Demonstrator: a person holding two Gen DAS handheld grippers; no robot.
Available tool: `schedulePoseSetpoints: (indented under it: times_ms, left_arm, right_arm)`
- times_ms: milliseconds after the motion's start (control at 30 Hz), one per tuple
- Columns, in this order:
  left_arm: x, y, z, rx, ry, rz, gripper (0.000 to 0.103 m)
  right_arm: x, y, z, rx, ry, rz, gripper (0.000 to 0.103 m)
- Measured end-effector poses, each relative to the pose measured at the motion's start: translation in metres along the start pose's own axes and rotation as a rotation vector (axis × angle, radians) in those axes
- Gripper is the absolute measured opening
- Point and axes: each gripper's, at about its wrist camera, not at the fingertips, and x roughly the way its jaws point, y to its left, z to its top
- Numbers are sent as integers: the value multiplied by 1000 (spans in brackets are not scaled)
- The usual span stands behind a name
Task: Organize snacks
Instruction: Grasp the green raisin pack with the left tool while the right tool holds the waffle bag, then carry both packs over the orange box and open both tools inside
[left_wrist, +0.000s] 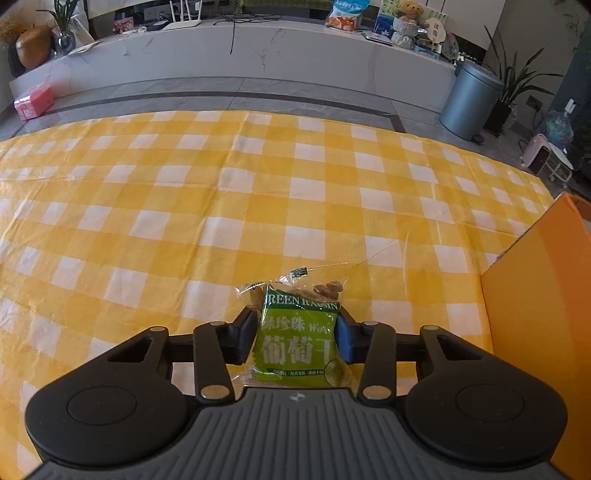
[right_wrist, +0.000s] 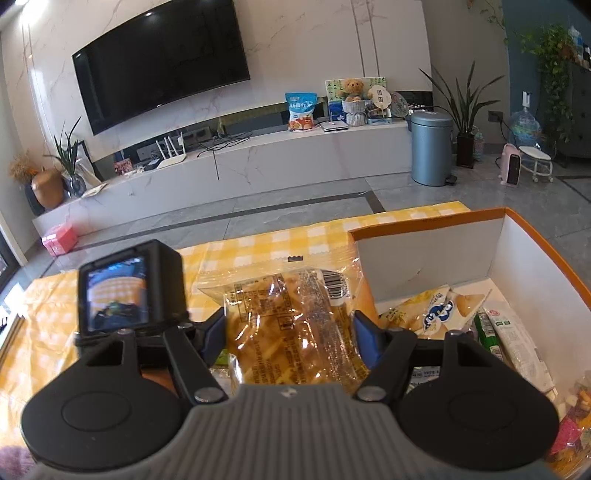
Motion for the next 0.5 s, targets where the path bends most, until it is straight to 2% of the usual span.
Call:
schedulePoseSetpoints:
  times_ms: [200,433,500]
  left_arm:
    - [-31,26,-9,38,-28,-62,48]
    - [-70,42,-23,76,-93,-82,47]
    - [-79,46,-26,61,-108,-79,47]
  right_arm:
    - [3,13,-2,-57,8,-4,68]
    - [3,26,-5,-108,14,29,68]
    - [-1,32,-5,-128,-3,30,68]
